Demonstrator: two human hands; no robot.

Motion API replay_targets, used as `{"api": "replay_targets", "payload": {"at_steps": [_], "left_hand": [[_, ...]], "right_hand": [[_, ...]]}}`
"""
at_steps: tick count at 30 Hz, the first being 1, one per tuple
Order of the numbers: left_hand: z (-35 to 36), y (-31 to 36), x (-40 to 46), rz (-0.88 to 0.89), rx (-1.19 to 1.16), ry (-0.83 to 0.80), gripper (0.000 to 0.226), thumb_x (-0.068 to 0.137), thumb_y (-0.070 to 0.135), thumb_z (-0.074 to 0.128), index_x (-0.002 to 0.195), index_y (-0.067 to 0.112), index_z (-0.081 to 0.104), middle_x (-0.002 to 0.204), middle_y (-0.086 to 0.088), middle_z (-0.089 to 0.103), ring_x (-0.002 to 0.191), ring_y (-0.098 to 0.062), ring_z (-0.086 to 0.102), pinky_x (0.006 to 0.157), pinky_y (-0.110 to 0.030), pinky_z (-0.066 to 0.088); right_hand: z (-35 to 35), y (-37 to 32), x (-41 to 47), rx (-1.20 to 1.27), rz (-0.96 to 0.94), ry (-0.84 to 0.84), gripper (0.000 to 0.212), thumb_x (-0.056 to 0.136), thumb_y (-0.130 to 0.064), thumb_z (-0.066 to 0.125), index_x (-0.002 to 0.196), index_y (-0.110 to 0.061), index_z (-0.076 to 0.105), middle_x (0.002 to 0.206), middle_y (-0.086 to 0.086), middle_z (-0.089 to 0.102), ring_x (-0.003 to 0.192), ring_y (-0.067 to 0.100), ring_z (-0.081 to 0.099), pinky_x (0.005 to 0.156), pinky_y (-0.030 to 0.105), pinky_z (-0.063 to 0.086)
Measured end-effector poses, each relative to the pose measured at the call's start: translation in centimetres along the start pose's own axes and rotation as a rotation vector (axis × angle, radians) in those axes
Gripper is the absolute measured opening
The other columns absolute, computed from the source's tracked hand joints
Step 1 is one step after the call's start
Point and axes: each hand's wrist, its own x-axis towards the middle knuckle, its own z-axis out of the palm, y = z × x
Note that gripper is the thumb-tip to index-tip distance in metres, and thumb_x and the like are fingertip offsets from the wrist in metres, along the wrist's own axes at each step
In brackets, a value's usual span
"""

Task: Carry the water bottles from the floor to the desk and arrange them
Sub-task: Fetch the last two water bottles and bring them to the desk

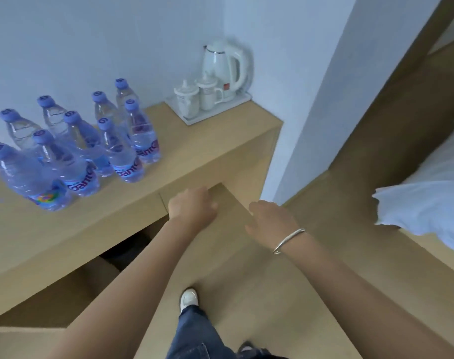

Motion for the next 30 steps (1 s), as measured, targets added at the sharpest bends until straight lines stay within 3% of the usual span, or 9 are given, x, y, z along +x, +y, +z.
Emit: {"api": "replay_targets", "payload": {"at_steps": [4,8,13,17,19,21,23,26,30], "left_hand": [[0.8,8.5,0.7,0.207,0.042,0.007,0.029,0.086,0.036,0.047,0.105,0.016,0.056,0.090,-0.005,0.061,0.084,-0.028,0.056,0.056,-0.027,0.030],[1.8,15.7,1.9,0.372,0.048,0.012,0.018,0.087,0.037,0.048,0.095,0.022,0.051,0.067,0.007,0.042,0.072,-0.022,0.045,0.049,-0.024,0.023],[2.6,23.7,4.7,0.540,0.030,0.010,0.025,0.086,0.035,0.048,0.101,0.017,0.056,0.085,-0.001,0.060,0.077,-0.022,0.050,0.064,-0.027,0.036],[2.6,30.3,8.2,0.639,0.053,0.033,0.027,0.086,0.034,0.047,0.103,0.016,0.057,0.076,0.003,0.053,0.071,-0.021,0.047,0.054,-0.024,0.029],[2.4,33.5,10.6,0.676,0.040,0.042,0.029,0.087,0.035,0.046,0.106,0.016,0.058,0.079,0.003,0.055,0.071,-0.021,0.047,0.056,-0.025,0.030],[1.7,36.5,13.4,0.708,0.054,0.052,0.031,0.088,0.036,0.045,0.107,0.016,0.058,0.088,0.000,0.060,0.073,-0.020,0.048,0.063,-0.026,0.033],[1.0,39.4,16.6,0.725,0.070,0.070,0.030,0.088,0.035,0.046,0.108,0.016,0.058,0.087,0.000,0.058,0.073,-0.019,0.048,0.059,-0.023,0.032],[0.1,43.6,21.1,0.739,0.123,0.073,0.030,0.086,0.032,0.048,0.109,0.016,0.058,0.088,-0.001,0.059,0.073,-0.019,0.048,0.059,-0.024,0.031],[0.3,48.0,26.1,0.779,0.132,0.036,0.031,0.087,0.034,0.048,0.109,0.015,0.058,0.092,-0.001,0.060,0.075,-0.019,0.048,0.066,-0.027,0.034]], "right_hand": [[-1.5,7.3,-4.1,-0.002,0.216,0.033,0.030,0.089,-0.029,0.046,0.112,-0.010,0.049,0.112,0.008,0.054,0.104,0.028,0.052,0.072,0.029,0.032],[-2.7,13.1,-7.0,0.045,0.389,0.060,0.023,0.088,-0.027,0.046,0.105,-0.012,0.050,0.112,0.007,0.054,0.106,0.028,0.051,0.070,0.030,0.032],[-4.0,19.4,-8.6,0.061,0.534,0.085,0.011,0.086,-0.025,0.048,0.086,-0.016,0.041,0.099,0.006,0.053,0.091,0.026,0.052,0.066,0.031,0.035],[-5.5,24.8,-7.6,0.037,0.638,0.133,0.030,0.084,-0.027,0.049,0.065,-0.018,0.027,0.075,-0.003,0.039,0.075,0.022,0.042,0.063,0.030,0.033],[-6.8,27.8,-6.1,0.029,0.683,0.155,0.037,0.083,-0.027,0.049,0.061,-0.021,0.020,0.067,-0.005,0.030,0.073,0.021,0.041,0.061,0.029,0.032],[-8.2,30.7,-4.2,0.024,0.714,0.167,0.031,0.083,-0.027,0.049,0.063,-0.019,0.027,0.069,-0.005,0.032,0.074,0.021,0.042,0.060,0.029,0.032],[-9.6,33.8,-2.0,0.020,0.720,0.179,0.017,0.085,-0.029,0.048,0.081,-0.013,0.045,0.083,-0.002,0.045,0.080,0.020,0.044,0.064,0.030,0.033],[-11.5,38.3,1.6,0.042,0.731,0.191,0.028,0.087,-0.029,0.046,0.108,-0.012,0.052,0.108,0.003,0.055,0.098,0.023,0.054,0.073,0.031,0.039],[-12.8,43.1,5.6,0.078,0.773,0.224,0.029,0.087,-0.027,0.045,0.110,-0.013,0.055,0.118,0.003,0.057,0.106,0.025,0.055,0.085,0.034,0.046]]}}
